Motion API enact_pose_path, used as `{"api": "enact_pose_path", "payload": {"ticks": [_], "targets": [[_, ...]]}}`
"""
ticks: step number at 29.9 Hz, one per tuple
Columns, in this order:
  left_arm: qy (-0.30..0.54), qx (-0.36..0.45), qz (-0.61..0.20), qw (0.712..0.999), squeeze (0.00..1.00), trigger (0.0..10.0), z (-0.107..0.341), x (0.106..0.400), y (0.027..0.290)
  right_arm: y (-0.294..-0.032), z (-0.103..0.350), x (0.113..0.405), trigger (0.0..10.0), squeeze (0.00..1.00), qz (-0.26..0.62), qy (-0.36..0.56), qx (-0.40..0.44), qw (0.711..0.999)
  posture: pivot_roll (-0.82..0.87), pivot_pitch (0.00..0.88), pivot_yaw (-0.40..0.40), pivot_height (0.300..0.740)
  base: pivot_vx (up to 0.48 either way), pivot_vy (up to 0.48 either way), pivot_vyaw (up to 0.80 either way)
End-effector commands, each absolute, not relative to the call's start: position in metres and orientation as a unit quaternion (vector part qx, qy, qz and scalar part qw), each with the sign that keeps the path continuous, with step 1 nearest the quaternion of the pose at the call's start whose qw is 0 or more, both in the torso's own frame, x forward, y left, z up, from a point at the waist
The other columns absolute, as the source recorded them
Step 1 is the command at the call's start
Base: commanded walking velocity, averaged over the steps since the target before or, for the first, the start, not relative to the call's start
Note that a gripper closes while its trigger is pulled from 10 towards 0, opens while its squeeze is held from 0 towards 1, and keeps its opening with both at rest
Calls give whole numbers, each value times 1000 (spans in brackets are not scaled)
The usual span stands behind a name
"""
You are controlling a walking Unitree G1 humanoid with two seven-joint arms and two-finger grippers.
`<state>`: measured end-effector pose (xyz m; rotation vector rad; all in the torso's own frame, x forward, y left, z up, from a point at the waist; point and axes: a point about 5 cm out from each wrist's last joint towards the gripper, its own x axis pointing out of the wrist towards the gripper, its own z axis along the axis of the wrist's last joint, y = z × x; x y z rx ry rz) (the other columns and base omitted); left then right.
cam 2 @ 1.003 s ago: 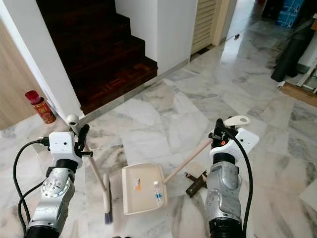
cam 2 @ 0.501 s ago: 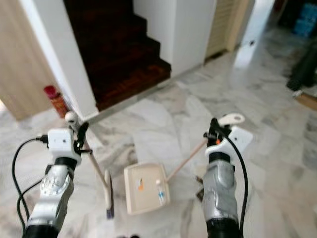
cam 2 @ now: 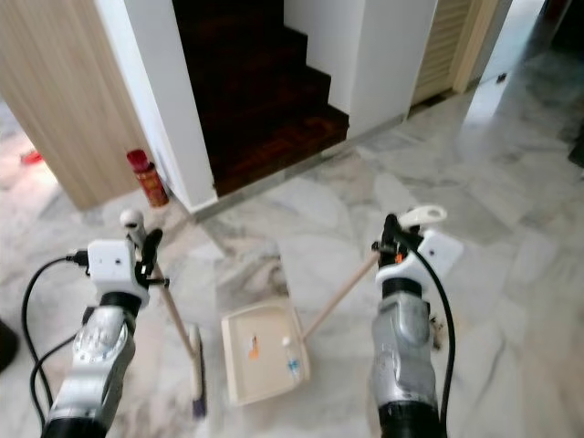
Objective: Sweep floor
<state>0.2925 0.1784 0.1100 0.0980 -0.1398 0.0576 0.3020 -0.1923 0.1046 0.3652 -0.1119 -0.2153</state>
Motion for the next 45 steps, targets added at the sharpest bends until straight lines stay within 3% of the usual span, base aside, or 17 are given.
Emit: {"api": "enact_pose_path", "payload": {"ticks": [1,31,45], "targets": [[-99,51,31,993,0,10000,123,295,179,-188,125,309,10000,0,-92,-98,189,973,-10,0,19,740,0,247,0],[-98,55,29,993,0,10000,123,295,179,-184,126,309,10000,0,-79,-98,187,974,-4,0,20,740,0,252,172],[-97,57,33,993,0,10000,124,295,180,-180,125,309,10000,0,-72,-96,195,974,3,0,17,740,0,253,632]]}}
